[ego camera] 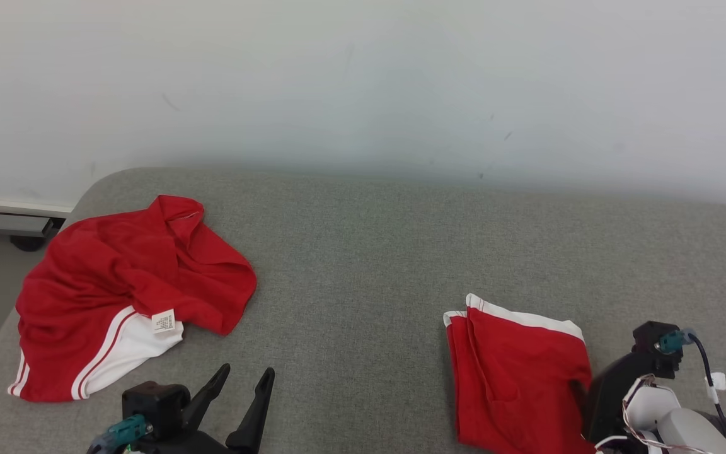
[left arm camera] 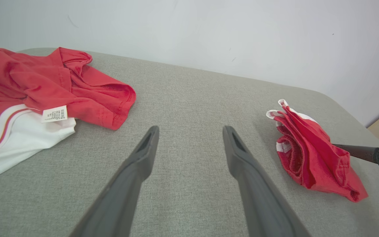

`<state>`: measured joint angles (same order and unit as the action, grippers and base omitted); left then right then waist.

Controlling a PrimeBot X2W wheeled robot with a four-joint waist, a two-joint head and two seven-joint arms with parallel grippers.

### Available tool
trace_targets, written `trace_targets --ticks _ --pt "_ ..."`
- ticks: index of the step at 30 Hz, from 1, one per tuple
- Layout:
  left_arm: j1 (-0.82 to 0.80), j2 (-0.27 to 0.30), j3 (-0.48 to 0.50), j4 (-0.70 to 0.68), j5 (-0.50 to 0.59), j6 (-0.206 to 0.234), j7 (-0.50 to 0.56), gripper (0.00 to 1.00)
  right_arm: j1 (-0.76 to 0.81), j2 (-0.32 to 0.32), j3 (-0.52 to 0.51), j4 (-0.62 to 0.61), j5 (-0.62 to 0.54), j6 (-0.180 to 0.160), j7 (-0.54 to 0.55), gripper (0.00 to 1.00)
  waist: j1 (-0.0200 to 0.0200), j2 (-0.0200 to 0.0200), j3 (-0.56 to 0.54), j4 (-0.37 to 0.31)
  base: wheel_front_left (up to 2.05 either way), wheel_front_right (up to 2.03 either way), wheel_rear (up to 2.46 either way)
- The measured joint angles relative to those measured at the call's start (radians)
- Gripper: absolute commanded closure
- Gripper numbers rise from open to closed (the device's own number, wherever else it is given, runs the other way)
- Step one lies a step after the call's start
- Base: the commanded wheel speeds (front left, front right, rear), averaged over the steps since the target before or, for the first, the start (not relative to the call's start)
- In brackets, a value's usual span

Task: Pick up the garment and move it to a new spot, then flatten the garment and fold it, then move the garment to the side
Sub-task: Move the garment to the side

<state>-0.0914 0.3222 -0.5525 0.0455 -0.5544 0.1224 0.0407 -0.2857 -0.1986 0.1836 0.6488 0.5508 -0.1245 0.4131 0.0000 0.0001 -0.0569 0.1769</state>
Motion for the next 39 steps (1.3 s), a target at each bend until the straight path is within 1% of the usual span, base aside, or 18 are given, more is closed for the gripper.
trace_targets --ticks 5,13,25,26,27,29,30,34,36,39 --pt "0.003 0.000 0.002 0.000 0.000 0.000 0.000 0.00 0.038 0.001 -0.021 -0.006 0.000 0.000 -0.009 0.00 0.0000 0.0000 -0.004 0.002 0.00 0.00 0.00" --pt "0.004 0.000 -0.005 -0.003 0.000 0.000 0.004 0.00 0.040 0.012 -0.029 0.002 0.000 0.000 -0.008 0.00 0.0000 0.0000 -0.004 0.005 0.00 0.00 0.00" --pt "0.000 -0.002 -0.015 -0.005 0.019 -0.009 0.019 0.00 0.021 0.042 -0.076 0.044 0.014 0.000 -0.007 0.00 0.0000 0.0000 0.013 0.048 0.00 0.00 0.00" --pt "0.000 -0.001 -0.015 -0.005 0.019 -0.009 0.019 0.00 0.013 0.044 -0.078 0.050 0.014 0.000 -0.007 0.11 0.0000 0.0000 0.015 0.051 0.00 0.00 0.00" --pt "0.001 -0.001 -0.014 -0.005 0.019 -0.009 0.020 0.00 0.005 0.044 -0.079 0.055 0.014 0.000 -0.007 0.50 0.0000 0.0000 0.017 0.054 0.00 0.00 0.00" --pt "0.000 0.000 -0.014 -0.006 0.019 -0.008 0.020 0.00 -0.004 0.046 -0.085 0.064 0.014 0.000 -0.007 0.76 0.0000 0.0000 0.020 0.060 0.00 0.00 0.00" --pt "0.000 0.000 -0.013 -0.006 0.019 -0.008 0.020 0.00 -0.014 0.041 -0.086 0.074 0.012 0.000 -0.002 1.00 0.0000 0.0000 0.024 0.064 0.00 0.00 0.00" --pt "0.000 0.000 -0.011 -0.006 0.019 -0.008 0.020 0.00 -0.034 0.022 -0.071 0.090 -0.015 0.000 0.002 1.00 0.0000 0.0000 0.028 0.067 0.00 0.00 0.00" --pt "0.000 0.001 -0.010 -0.006 0.019 -0.008 0.020 0.00 -0.043 -0.008 -0.055 0.093 -0.036 0.000 0.006 1.00 0.0000 0.0000 0.029 0.067 0.00 0.00 0.00" --pt "-0.001 0.000 -0.010 -0.006 0.019 -0.008 0.020 0.00 -0.070 -0.074 -0.028 0.094 -0.090 0.000 0.010 1.00 0.0000 0.0000 0.029 0.065 0.00 0.00 0.00"
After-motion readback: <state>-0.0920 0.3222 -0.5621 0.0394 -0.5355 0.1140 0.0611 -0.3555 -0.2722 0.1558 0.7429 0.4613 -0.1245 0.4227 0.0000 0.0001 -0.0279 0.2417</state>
